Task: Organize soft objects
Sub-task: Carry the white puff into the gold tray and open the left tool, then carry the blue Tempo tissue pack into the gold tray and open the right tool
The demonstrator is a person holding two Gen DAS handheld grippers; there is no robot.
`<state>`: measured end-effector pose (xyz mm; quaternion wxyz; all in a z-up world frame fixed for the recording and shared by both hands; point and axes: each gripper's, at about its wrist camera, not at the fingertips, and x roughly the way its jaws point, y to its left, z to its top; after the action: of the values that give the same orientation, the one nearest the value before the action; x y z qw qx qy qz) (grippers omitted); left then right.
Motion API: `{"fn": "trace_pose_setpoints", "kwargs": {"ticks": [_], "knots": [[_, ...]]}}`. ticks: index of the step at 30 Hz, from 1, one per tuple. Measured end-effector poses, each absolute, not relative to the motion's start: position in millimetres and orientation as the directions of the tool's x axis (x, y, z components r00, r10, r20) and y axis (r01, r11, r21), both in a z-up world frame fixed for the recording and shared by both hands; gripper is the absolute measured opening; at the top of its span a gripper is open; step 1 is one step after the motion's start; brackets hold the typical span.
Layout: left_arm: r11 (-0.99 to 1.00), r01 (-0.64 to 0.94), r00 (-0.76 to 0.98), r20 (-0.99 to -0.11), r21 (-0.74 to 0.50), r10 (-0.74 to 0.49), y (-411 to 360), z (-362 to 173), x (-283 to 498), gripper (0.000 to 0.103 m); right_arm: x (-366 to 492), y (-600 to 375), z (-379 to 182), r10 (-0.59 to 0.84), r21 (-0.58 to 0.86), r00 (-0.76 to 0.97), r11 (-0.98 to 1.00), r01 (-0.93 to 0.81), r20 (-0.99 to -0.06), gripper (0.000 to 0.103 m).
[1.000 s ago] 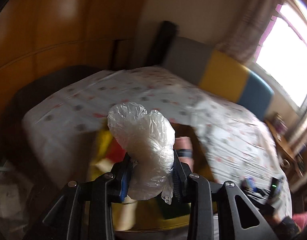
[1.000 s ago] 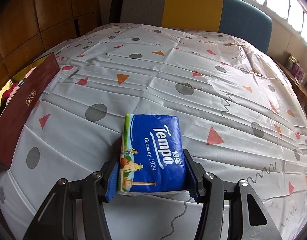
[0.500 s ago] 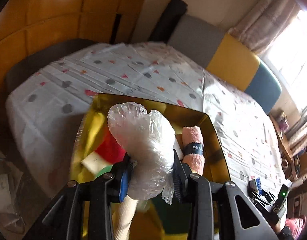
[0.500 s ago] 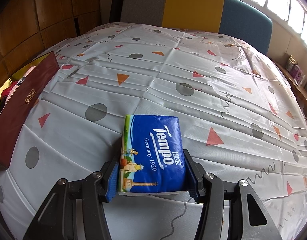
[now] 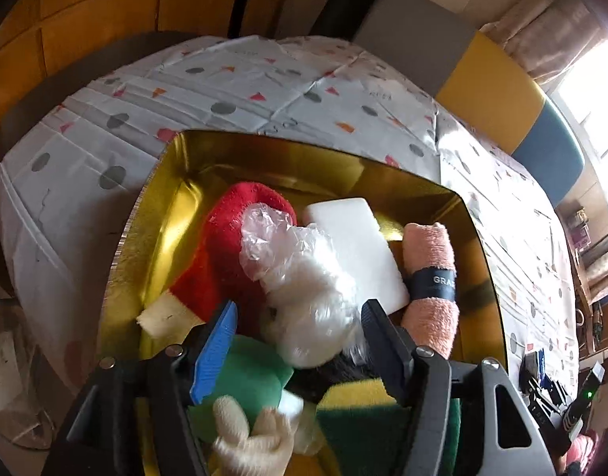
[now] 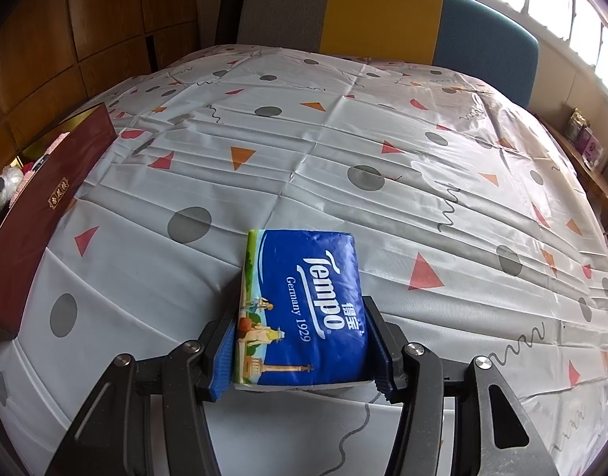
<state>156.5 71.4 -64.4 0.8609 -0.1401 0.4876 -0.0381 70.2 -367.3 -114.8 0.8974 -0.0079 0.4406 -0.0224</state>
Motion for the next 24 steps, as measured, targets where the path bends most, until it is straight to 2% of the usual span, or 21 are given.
{"fn": "trace_pose_setpoints", "kwargs": {"ticks": [9, 14, 17, 24], "knots": [[0.969, -0.096, 0.630, -0.768, -0.227, -0.118, 81, -33, 112, 0.066, 74, -360, -111, -0.085, -0.060, 0.581, 0.996, 0.061, -0.809, 0.053], [0.977, -0.090, 0.654, -0.751, -0.192, -0.087, 82, -28, 89, 0.066, 81, -357, -102, -0.114, -0.048, 0.520, 0.989, 0.139, -0.847, 0.052], [0.981, -0.093, 0.674, -0.736, -0.169, -0.063, 83, -24, 78, 0.066, 83, -342, -81, -0.048, 0.034, 0.552, 0.990, 0.137, -0.833, 0.052], [0.985, -0.105, 0.694, -0.719, -0.140, -0.028, 85, -16, 63, 0.066, 91, -242, -24, 0.144, 0.106, 0.647, 0.990, -0.097, -0.749, 0.053]]}}
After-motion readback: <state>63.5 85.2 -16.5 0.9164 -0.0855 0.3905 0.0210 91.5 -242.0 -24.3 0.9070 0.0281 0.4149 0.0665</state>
